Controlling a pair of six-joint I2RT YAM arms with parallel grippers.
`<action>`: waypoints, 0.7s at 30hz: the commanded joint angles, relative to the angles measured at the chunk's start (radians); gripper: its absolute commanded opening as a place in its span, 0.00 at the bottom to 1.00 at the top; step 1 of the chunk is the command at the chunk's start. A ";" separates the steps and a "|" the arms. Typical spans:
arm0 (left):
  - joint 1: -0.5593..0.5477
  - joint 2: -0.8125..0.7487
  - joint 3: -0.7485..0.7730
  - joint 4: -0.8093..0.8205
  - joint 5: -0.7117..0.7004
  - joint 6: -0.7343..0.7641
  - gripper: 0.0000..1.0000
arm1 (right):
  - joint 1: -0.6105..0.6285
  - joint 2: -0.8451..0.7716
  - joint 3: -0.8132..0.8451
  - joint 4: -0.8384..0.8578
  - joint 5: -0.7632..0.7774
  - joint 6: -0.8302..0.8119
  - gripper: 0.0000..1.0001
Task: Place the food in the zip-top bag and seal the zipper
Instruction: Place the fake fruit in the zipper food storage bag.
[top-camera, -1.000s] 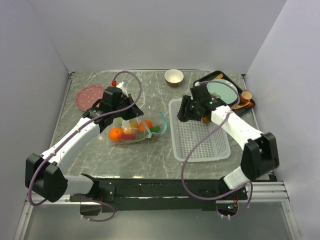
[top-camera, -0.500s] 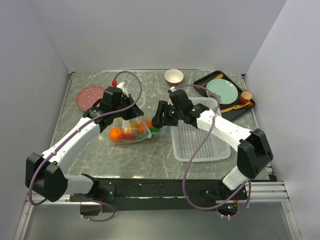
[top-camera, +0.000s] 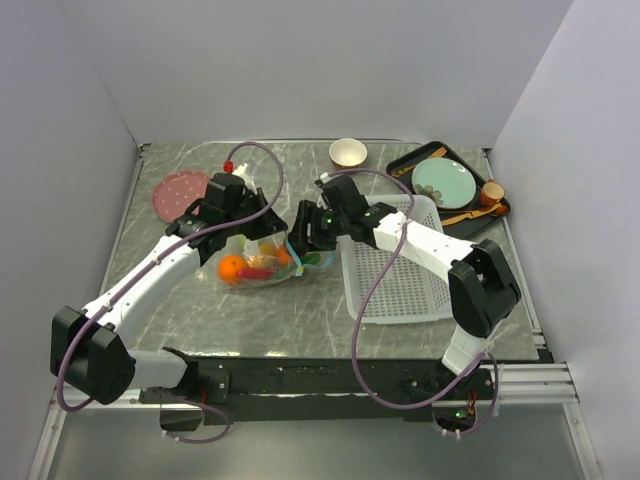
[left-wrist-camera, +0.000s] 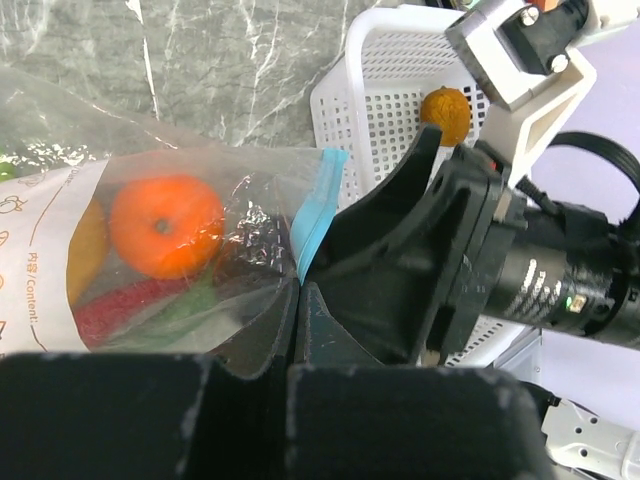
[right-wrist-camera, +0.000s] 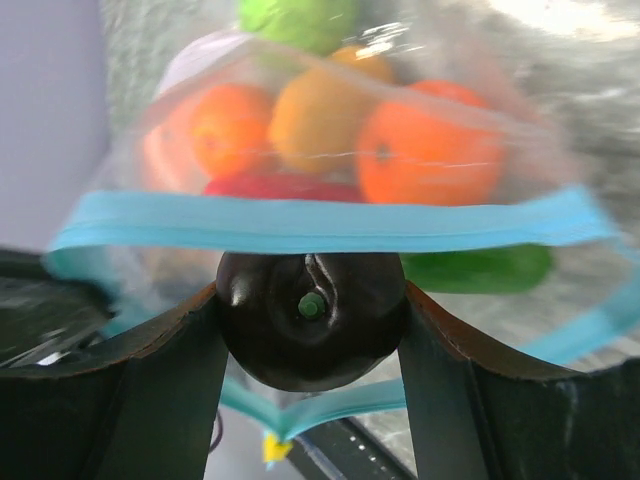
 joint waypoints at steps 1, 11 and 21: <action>0.003 -0.030 0.010 0.026 -0.010 0.003 0.01 | 0.025 0.033 0.071 0.051 -0.096 -0.020 0.72; 0.005 -0.059 0.001 0.035 -0.067 -0.004 0.01 | 0.028 0.003 0.074 -0.047 -0.041 -0.130 1.00; 0.005 -0.046 -0.003 0.032 -0.064 -0.004 0.01 | -0.044 -0.226 -0.018 -0.127 0.307 -0.109 1.00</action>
